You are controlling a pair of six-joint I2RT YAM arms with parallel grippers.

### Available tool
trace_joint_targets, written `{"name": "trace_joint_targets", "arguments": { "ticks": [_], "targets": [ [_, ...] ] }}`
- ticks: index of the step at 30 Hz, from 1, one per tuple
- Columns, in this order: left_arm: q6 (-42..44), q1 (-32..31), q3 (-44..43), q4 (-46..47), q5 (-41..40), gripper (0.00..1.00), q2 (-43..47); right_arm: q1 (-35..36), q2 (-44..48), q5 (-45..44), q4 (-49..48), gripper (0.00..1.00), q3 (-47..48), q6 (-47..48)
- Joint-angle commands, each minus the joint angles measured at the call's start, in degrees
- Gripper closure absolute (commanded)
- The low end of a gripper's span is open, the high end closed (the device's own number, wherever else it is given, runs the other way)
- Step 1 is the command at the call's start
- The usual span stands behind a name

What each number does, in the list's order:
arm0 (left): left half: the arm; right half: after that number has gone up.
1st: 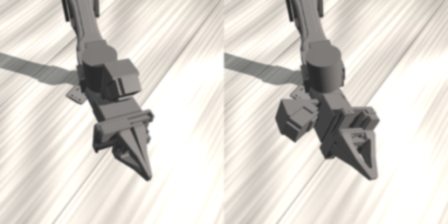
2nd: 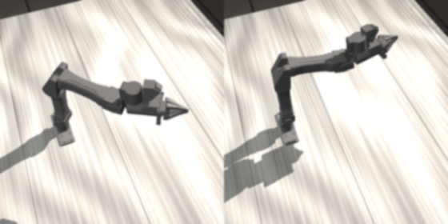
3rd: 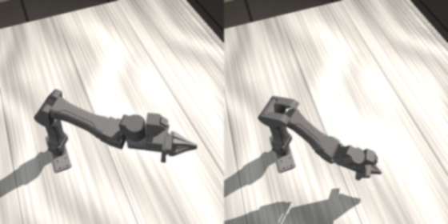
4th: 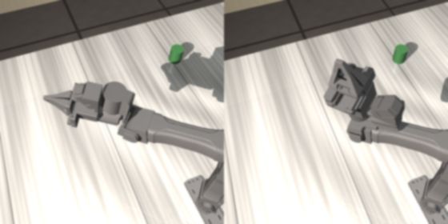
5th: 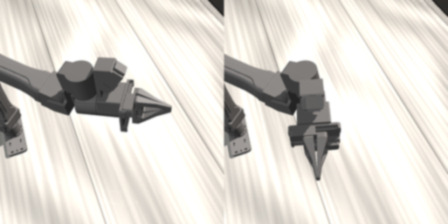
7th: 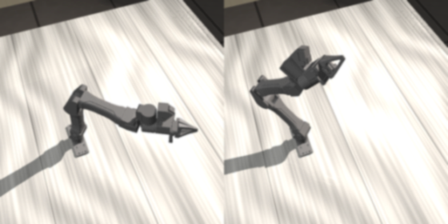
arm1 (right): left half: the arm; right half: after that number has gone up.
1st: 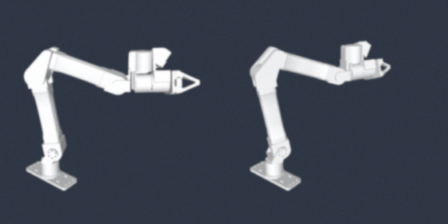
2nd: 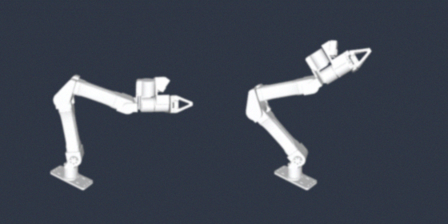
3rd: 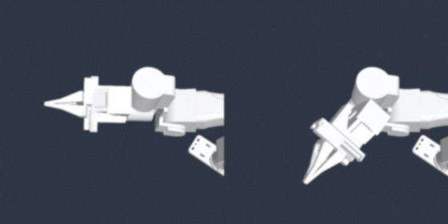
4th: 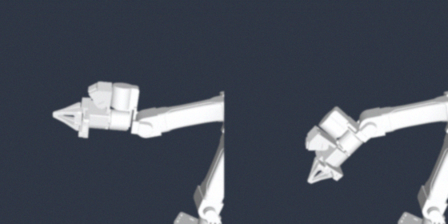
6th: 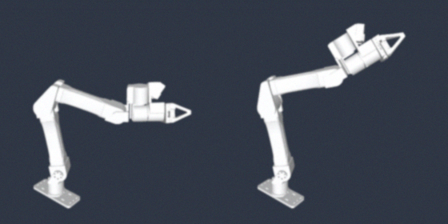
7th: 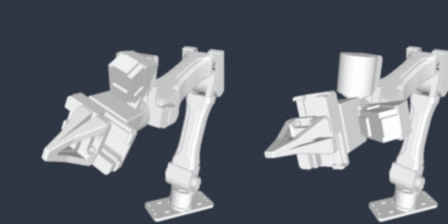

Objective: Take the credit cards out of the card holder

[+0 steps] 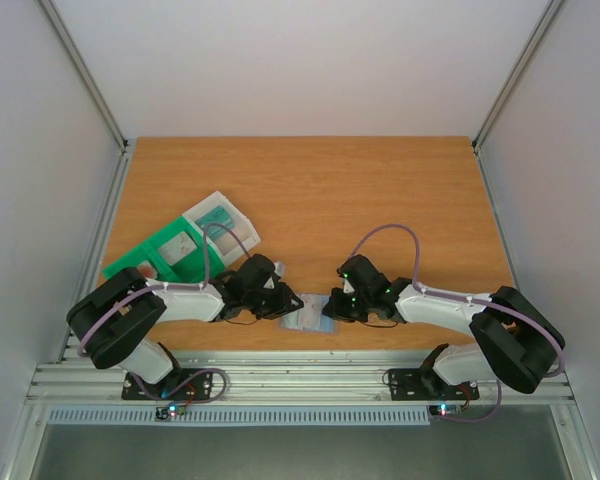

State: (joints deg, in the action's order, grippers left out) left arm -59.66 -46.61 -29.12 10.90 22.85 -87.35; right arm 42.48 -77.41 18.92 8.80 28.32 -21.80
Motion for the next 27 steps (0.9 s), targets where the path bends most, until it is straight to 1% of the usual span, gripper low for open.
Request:
{"name": "trace_joint_targets", "arguments": {
  "ticks": [1, 9, 15, 19, 24, 27],
  "targets": [
    [-0.05, 0.11, 0.38, 4.25, 0.59, 0.74, -0.46, 0.38, -0.57, -3.10, 2.01, 0.91, -1.51, 0.89],
    [-0.59, 0.08, 0.48, 5.25, 0.87, 0.81, -0.97, 0.41, 0.12, -3.19, 2.19, 0.91, -1.68, 0.85],
    [-1.28, 0.06, 0.77, 7.72, 2.25, 0.81, -2.20, 0.40, -0.01, -3.21, 1.86, 0.91, -1.77, 0.62],
    [-1.67, 0.12, 1.09, 9.23, 2.83, 0.83, -3.09, 0.41, 0.03, -3.19, 1.99, 0.91, -1.69, 0.62],
    [-1.95, 0.09, 1.42, 9.41, 2.60, 0.82, -3.35, 0.40, -0.12, -2.99, 1.97, 0.91, -1.60, 0.53],
    [-1.87, 0.10, 1.48, 9.58, 2.73, 0.93, -3.07, 0.41, -0.16, -3.10, 2.01, 0.91, -1.53, 0.54]
  ]
}}
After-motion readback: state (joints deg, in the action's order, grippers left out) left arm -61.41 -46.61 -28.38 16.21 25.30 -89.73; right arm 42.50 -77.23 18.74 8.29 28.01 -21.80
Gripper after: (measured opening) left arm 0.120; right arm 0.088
